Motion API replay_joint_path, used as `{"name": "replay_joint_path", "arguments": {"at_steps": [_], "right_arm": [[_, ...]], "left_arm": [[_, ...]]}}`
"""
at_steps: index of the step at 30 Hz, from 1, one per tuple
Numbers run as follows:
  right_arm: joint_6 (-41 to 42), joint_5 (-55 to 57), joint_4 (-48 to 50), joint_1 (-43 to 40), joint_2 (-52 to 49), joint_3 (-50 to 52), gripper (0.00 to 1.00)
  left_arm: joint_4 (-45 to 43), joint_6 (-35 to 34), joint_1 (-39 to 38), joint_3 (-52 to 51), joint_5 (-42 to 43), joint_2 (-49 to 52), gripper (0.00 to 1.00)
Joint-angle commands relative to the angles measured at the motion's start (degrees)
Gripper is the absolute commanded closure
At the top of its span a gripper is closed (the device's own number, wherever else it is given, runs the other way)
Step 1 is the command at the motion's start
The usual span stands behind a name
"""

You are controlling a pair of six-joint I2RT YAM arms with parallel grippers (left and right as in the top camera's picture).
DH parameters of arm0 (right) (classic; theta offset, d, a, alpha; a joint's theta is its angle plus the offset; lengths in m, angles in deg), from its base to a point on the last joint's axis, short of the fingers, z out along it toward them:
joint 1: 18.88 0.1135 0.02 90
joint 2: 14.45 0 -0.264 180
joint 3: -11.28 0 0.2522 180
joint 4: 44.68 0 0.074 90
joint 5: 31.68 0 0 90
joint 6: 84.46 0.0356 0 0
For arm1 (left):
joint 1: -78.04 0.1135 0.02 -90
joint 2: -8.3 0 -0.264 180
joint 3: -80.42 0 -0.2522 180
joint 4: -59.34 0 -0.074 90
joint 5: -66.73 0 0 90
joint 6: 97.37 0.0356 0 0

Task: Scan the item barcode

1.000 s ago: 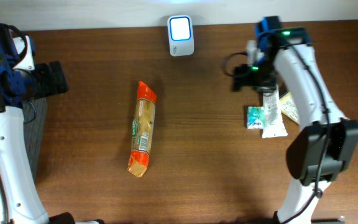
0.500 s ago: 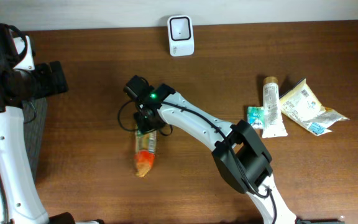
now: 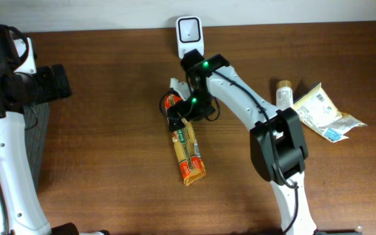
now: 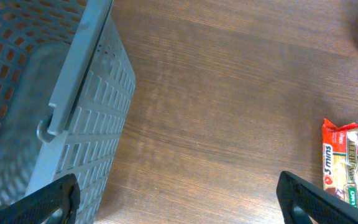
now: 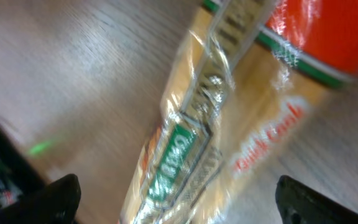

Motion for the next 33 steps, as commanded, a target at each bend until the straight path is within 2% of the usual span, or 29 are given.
{"name": "replay_joint_path", "arguments": {"at_steps": [1,2,3,4,7,8,9,10,11,12,13,15,16,19,21,23,25,26,28,30,31,32,33], "right_arm": [[3.21,7.91,0.55,2.97,-3.67,-0.94,0.01],[5.03,11.06,0.52,3.74,-5.33,-0.85,0.02],[5.01,12.04,0.24,4.31,-6.91,-0.79,0.08],[5.01,13.27,0.13,4.61,-8.22,-0.61,0.21],[4.98,15.50,-0.22,3.52,-8.28,-0.66,0.85],[4.98,15.89,-0.90,2.62,-8.26,-0.66,0.88],[5.01,17.66,-2.12,1.38,-8.26,-0.90,0.82],[5.01,21.03,-3.91,-0.52,-8.26,-1.09,0.60],[5.01,22.62,-4.57,-1.60,-8.26,-1.09,0.29],[5.01,26.75,-5.70,-3.21,-8.26,-1.44,0.18],[5.01,28.72,-6.60,-4.04,-8.26,-2.62,0.01],[7.04,34.23,-10.82,-4.48,-8.26,-12.00,0.01],[8.85,37.29,-14.36,-4.02,-8.26,-20.37,0.01],[12.37,39.06,-21.03,-0.59,-8.26,-31.93,0.02],[14.32,38.97,-22.21,4.87,-8.39,-29.11,0.01],[14.27,36.87,-18.10,7.82,-8.39,-22.56,0.01],[13.79,36.61,-13.81,9.25,-8.39,-14.99,0.24],[13.81,37.07,-10.03,9.81,-8.39,-10.27,0.31],[15.15,43.12,-5.25,10.23,-8.39,-3.72,0.37],[15.96,49.75,-3.41,10.25,-8.39,-0.15,0.38],[15.96,52.52,-2.27,10.25,-8.39,1.49,0.43],[15.96,53.35,-1.66,10.16,-8.39,2.40,0.52],[15.96,53.57,-1.20,10.14,-8.39,2.93,0.71]], "left_arm": [[-0.09,0.04,0.24,0.50,-0.42,-0.35,0.01],[-0.09,0.04,0.24,0.50,-0.44,-0.35,0.01],[-0.09,0.04,0.24,0.50,-0.44,-0.35,0.01],[-0.09,0.04,0.24,0.50,-0.44,-0.35,0.01],[-0.09,0.04,0.24,0.50,-0.42,-0.35,0.01],[-0.09,0.04,0.24,0.50,-0.44,-0.35,0.01],[-0.09,0.04,0.24,0.50,-0.44,-0.35,0.01],[-0.07,0.04,0.24,0.50,-0.44,-0.35,0.01],[-0.09,0.04,0.24,0.50,-0.44,-0.35,0.01],[-0.09,0.04,0.24,0.50,-0.44,-0.35,0.01],[-0.09,0.04,0.24,0.50,-0.44,-0.35,0.01],[-0.09,0.04,0.24,0.48,-0.44,-0.35,0.01],[-0.09,0.04,0.24,0.48,-0.44,-0.35,0.01],[-0.09,0.04,0.24,0.48,-0.42,-0.35,0.01],[-0.09,0.04,0.24,0.48,-0.44,-0.35,0.01],[-0.09,0.04,0.24,0.48,-0.44,-0.35,0.01],[-0.09,0.04,0.24,0.48,-0.44,-0.35,0.01],[-0.09,0.04,0.24,0.48,-0.44,-0.35,0.01],[-0.09,0.04,0.24,0.48,-0.44,-0.35,0.01],[-0.09,0.04,0.24,0.48,-0.44,-0.35,0.01],[-0.09,0.04,0.24,0.48,-0.44,-0.35,0.01],[-0.09,0.04,0.24,0.48,-0.44,-0.35,0.01],[-0.09,0.04,0.24,0.48,-0.44,-0.35,0.01]]}}
